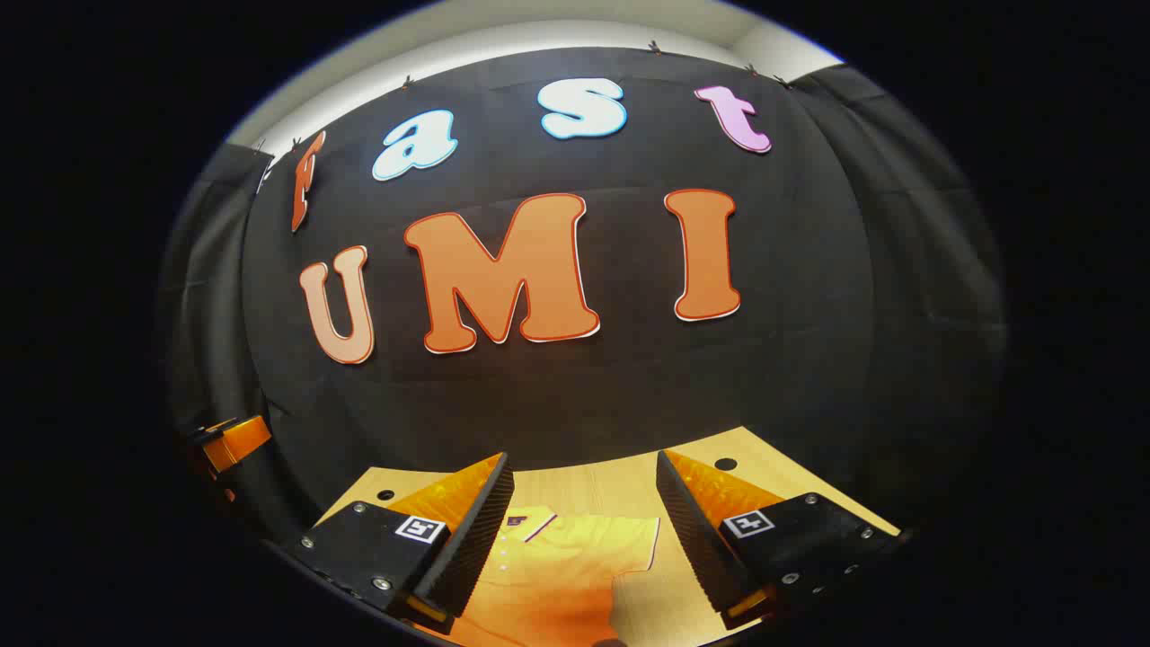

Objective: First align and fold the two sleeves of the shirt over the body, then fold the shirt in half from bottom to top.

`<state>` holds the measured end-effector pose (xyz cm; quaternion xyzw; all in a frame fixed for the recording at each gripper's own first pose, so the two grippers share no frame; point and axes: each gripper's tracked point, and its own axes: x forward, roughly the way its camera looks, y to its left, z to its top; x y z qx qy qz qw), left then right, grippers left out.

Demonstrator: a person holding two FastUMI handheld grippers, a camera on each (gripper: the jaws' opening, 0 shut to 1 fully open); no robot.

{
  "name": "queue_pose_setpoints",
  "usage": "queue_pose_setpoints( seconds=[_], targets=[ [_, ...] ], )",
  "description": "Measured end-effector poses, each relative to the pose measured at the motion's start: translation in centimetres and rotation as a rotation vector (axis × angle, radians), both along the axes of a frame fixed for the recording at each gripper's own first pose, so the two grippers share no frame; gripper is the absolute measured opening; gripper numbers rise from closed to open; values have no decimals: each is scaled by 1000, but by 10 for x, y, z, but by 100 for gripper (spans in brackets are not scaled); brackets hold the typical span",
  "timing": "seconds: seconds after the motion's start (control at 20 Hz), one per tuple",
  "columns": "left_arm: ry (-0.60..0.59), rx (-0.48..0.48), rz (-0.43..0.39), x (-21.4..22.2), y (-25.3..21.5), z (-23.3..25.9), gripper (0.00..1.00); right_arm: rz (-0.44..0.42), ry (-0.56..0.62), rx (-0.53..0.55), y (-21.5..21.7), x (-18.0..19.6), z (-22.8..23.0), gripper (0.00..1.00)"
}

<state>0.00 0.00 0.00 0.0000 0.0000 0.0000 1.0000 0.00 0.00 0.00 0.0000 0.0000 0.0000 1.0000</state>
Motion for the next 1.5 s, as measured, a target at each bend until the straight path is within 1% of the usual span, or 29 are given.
queue_pose_setpoints(
  seconds=[0.35,0.55,0.7,1.05,1.2,1.3,1.4,1.45,1.5],
  targets=[
    [4,13,2,1,3,0,98,18,7,-23,10,2,-1,96],
    [17,17,1,0,-2,-4,97,-4,-1,-60,3,-2,1,97],
    [11,28,6,-2,-4,-4,97,7,-5,-66,2,-5,1,96],
    [9,30,12,-7,-7,-6,97,2,20,-81,-6,-8,-4,96],
    [13,32,11,-6,-9,-8,98,-2,51,-81,-11,-3,-10,96],
    [15,30,11,-5,-10,-10,98,2,98,-60,-12,4,-17,96],
    [17,30,11,-4,-9,-10,98,-18,146,-52,-20,13,-23,96],
    [20,31,12,-4,-8,-10,98,-26,168,-54,-24,18,-25,100],
    [22,32,15,-3,-7,-12,98,-36,186,-51,-28,24,-26,97]
  ],
)
